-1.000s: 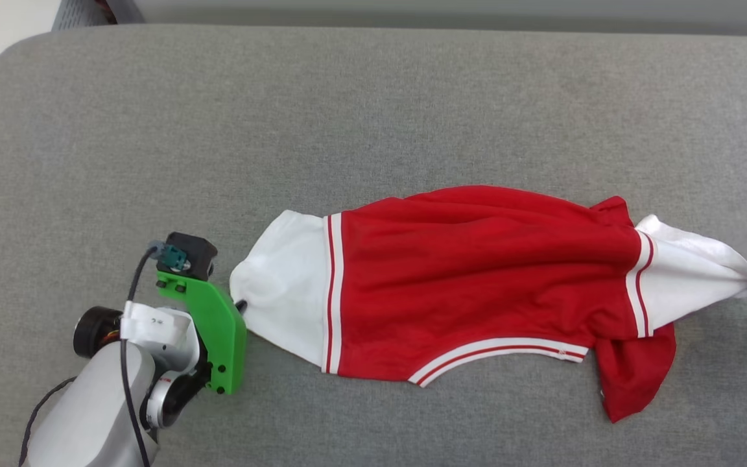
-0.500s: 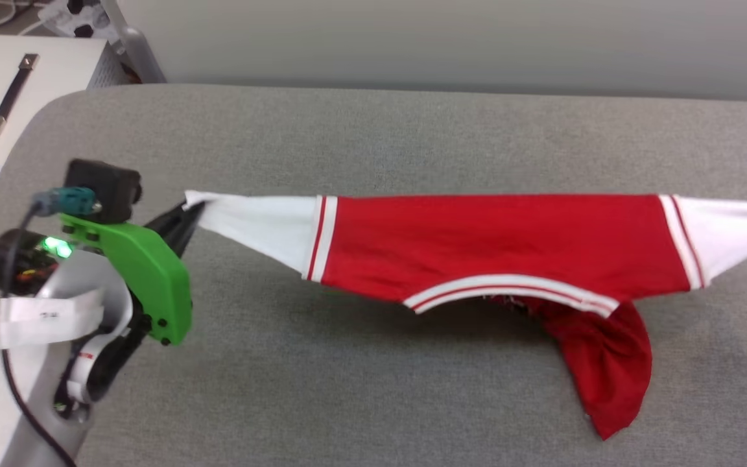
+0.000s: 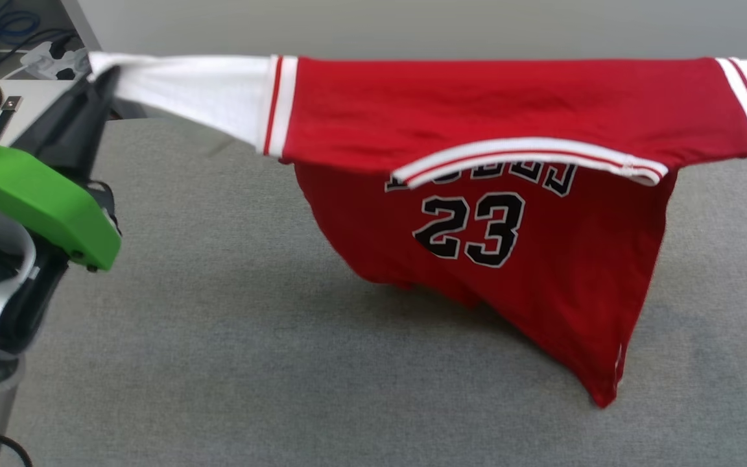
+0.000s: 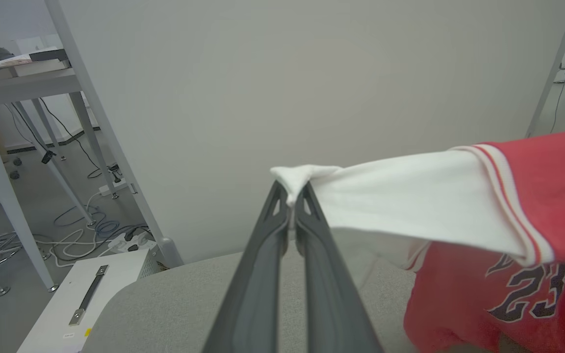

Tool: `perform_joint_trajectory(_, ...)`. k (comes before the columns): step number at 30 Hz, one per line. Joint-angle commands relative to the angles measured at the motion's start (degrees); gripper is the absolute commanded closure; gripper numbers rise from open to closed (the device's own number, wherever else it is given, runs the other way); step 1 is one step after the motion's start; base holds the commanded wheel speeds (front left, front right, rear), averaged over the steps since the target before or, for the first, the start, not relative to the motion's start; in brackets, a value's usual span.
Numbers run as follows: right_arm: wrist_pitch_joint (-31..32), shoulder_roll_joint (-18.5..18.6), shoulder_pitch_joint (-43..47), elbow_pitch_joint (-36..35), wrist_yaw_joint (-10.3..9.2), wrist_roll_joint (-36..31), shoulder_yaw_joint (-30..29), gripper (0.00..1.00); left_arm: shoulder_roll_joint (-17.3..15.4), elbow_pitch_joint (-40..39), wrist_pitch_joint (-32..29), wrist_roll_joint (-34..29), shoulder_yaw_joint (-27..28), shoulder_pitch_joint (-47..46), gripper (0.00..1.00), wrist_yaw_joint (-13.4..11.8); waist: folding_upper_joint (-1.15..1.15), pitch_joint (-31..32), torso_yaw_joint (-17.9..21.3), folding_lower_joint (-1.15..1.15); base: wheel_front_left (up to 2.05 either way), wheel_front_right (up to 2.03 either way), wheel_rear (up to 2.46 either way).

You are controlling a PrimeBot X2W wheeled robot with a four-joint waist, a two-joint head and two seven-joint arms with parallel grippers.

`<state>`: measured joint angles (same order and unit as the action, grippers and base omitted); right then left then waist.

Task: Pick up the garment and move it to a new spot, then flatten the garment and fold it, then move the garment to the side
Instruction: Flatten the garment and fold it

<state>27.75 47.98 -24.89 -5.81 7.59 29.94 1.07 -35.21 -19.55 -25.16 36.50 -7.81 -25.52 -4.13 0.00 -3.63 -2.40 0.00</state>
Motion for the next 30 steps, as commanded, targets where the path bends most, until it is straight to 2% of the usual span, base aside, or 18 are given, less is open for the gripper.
perform_joint_trajectory(1,-0.71,0.41,-1.64,0.45,-0.1,-0.08,0.06,1.0,-0.7,-0.26,0.71,-0.73,0.81,-1.7,1.0,-0.21,0.0,-0.08,0.53,0.0,0.0,0.0,0.0)
perform_joint_trajectory(7,-3.09,0.68,-7.26,2.84,-0.1,-0.31,0.83,1.0,-1.07,0.13,2.5,-1.08,2.19,-6.94,1.0,0.26,0.0,-0.64,1.58,0.0,0.0,0.0,0.0)
perform_joint_trajectory(12,-5.36,0.64,-12.2,4.8,-0.1,-0.52,3.16,1.0,0.08,2.23,4.66,-1.09,3.06,-10.91,1.0,-0.21,0.0,-1.82,2.29,0.0,0.0,0.0,0.0)
perform_joint_trajectory(17,-8.04,-0.68,-18.16,7.92,-0.1,-1.09,4.03,1.0,0.46,4.81,6.79,-2.15,2.97,-14.21,1.0,0.01,0.0,-4.36,3.12,0.0,0.0,0.0,0.0)
perform_joint_trajectory(23,-12.46,-2.53,-26.38,12.42,-0.1,-3.89,6.96,1.0,-1.25,8.08,8.14,-3.32,2.44,-19.11,1.0,2.43,0.0,-8.27,4.66,0.0,0.0,0.0,0.0)
perform_joint_trajectory(30,-15.92,-5.22,-37.7,19.04,-0.1,-6.88,8.59,1.0,-2.01,14.07,10.33,-5.1,1.05,-31.53,1.0,5.59,0.0,-15.86,5.32,0.0,0.0,0.0,0.0)
